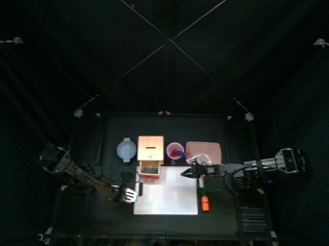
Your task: Drop salmon sushi into open drawer
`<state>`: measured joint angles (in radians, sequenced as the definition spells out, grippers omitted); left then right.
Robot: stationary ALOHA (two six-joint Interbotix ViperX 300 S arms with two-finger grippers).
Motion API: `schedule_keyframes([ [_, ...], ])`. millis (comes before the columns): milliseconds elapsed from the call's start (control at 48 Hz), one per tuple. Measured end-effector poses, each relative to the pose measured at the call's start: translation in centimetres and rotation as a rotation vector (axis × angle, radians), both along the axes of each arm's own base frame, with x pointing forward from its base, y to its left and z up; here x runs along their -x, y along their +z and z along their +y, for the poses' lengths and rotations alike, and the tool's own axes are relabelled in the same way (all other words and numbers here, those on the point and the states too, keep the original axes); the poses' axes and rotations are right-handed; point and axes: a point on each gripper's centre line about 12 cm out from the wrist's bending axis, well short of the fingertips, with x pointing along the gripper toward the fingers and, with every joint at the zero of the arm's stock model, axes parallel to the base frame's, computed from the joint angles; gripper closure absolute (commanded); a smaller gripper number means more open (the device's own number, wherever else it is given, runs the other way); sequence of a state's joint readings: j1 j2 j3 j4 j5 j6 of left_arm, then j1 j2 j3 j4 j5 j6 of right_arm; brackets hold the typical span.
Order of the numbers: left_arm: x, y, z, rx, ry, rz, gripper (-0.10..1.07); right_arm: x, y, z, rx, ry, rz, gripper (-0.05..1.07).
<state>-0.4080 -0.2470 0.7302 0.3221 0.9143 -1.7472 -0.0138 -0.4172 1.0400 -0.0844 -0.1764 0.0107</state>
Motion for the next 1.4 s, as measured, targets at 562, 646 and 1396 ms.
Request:
schedule_keyframes([
  [562, 0.0, 6.7, 12.4, -0.104, -0.492, -0.133, 0.28, 0.1, 0.2, -0.3, -0.085, -0.063, 0.0, 1.0],
  [646, -0.9, 7.2, 12.8, -0.11, -0.587, -0.147, 0.28, 0.0, 0.4, -0.3, -0.093, -0.069, -0.003, 1.0],
  [1396, -9.4, 3.7, 14.5, -0.218, -1.101, 0.073, 0.28, -0.2, 0.4, -0.9, -0.138, -0.115, -0.005, 1.0],
])
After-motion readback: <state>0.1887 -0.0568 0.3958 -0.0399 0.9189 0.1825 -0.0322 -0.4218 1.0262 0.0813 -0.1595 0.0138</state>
